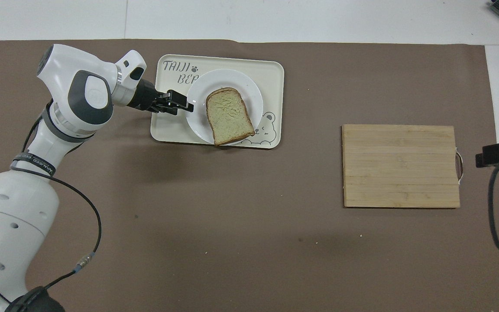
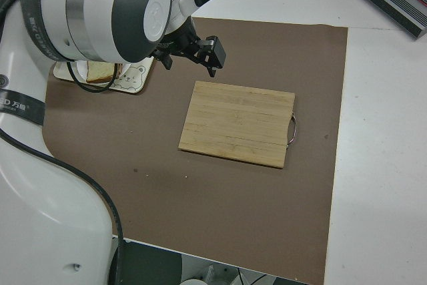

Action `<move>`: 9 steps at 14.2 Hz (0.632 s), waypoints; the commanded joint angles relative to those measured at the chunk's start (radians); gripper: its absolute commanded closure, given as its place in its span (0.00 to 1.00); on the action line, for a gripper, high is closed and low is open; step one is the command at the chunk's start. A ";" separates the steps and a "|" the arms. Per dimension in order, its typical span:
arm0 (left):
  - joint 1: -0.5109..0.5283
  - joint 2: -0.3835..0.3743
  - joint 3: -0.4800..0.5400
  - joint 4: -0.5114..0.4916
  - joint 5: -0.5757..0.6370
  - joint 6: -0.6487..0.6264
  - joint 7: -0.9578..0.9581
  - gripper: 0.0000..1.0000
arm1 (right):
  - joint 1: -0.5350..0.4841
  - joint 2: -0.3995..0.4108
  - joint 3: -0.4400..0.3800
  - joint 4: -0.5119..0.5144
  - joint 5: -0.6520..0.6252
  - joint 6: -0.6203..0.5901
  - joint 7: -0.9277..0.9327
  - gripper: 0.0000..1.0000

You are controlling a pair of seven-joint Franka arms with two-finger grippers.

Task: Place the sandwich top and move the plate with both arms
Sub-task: 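Slide the plate with the left gripper onto the bear tray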

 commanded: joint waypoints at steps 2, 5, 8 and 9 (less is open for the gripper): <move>-0.016 -0.130 0.008 0.003 0.241 0.002 -0.139 0.00 | -0.012 0.005 0.007 0.018 0.008 -0.023 -0.028 0.00; -0.002 -0.229 0.009 0.003 0.410 -0.058 -0.163 0.00 | -0.012 0.004 0.007 0.018 0.008 -0.023 -0.028 0.00; 0.009 -0.346 0.020 0.003 0.574 -0.147 -0.164 0.00 | -0.012 0.005 0.007 0.018 0.008 -0.023 -0.028 0.00; 0.012 -0.386 0.038 0.000 0.598 -0.195 -0.164 0.00 | -0.012 0.005 0.007 0.018 0.008 -0.023 -0.028 0.00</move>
